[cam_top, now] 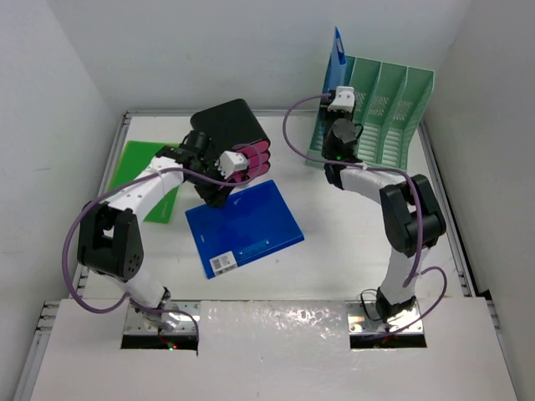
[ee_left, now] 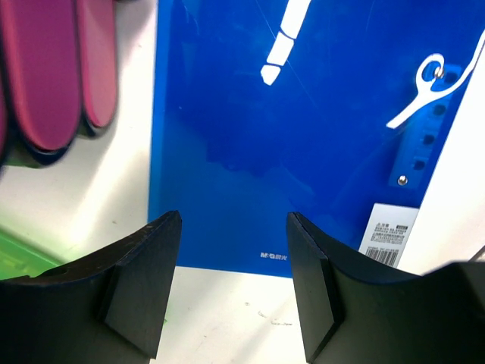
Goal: Organize the desk
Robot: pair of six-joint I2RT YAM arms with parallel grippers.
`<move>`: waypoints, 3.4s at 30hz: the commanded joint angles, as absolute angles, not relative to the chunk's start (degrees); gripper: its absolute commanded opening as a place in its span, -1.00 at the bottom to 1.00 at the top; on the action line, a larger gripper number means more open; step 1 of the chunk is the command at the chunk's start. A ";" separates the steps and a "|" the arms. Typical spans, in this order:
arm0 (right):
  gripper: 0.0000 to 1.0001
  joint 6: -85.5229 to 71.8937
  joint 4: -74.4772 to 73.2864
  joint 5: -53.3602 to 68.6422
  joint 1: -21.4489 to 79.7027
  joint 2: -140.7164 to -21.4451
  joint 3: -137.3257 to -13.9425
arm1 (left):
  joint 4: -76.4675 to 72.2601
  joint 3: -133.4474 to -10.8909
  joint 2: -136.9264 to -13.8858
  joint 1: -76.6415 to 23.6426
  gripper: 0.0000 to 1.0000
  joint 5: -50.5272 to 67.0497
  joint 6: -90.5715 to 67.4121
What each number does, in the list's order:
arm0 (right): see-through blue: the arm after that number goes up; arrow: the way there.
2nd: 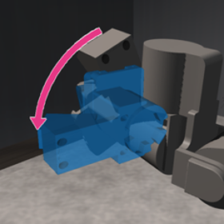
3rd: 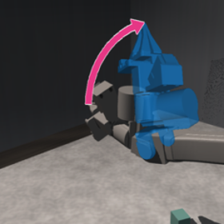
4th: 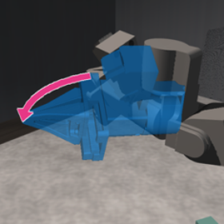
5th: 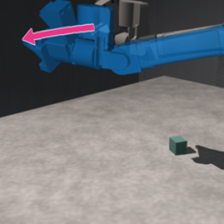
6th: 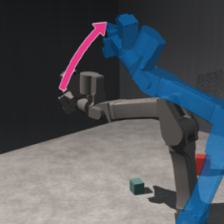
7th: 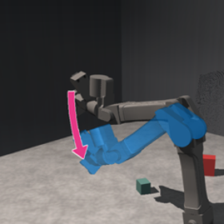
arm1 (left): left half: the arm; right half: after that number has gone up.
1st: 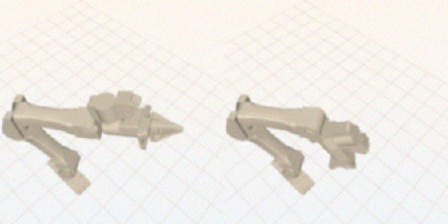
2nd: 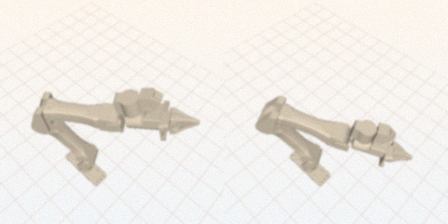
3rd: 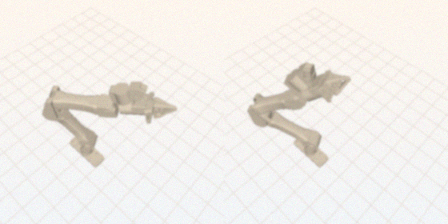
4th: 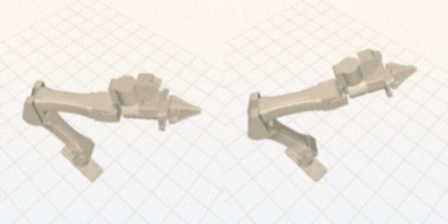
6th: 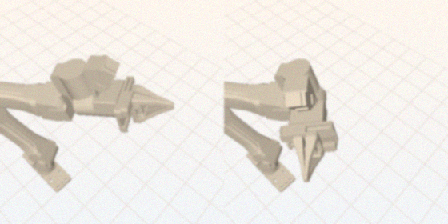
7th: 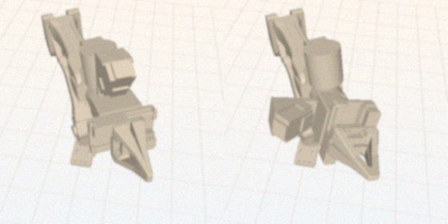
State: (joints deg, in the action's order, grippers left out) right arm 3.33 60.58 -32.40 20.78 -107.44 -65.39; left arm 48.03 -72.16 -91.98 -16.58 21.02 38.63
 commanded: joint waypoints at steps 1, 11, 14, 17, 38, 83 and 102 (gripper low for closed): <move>-0.05 -0.95 41.41 -31.72 20.31 -108.01 -68.63 | 46.76 -70.67 -89.74 -17.14 0.12 21.89 40.16; -0.71 -10.19 35.70 -35.42 17.84 -114.08 -73.12 | 46.93 -71.28 -90.44 -17.14 0.12 21.97 40.17; -1.00 -12.56 29.02 -35.33 17.93 -115.05 -75.67 | 47.02 -71.37 -90.53 -17.05 0.12 21.62 40.17; -1.00 -17.21 23.83 -31.13 17.32 -114.79 -74.36 | 47.20 -71.98 -90.44 -17.05 0.12 21.36 39.90; -1.00 -21.01 10.27 -27.22 17.31 -93.00 -47.48 | 47.20 -73.21 -89.21 -17.05 0.12 21.62 39.99; -1.00 -3.43 48.15 -19.51 19.60 -85.77 -56.95 | 47.72 -81.29 -96.06 -17.05 0.12 23.03 40.52; -1.00 -4.75 81.64 -20.21 19.60 -103.44 -45.88 | 46.93 -79.45 -96.50 -17.05 0.12 23.82 41.48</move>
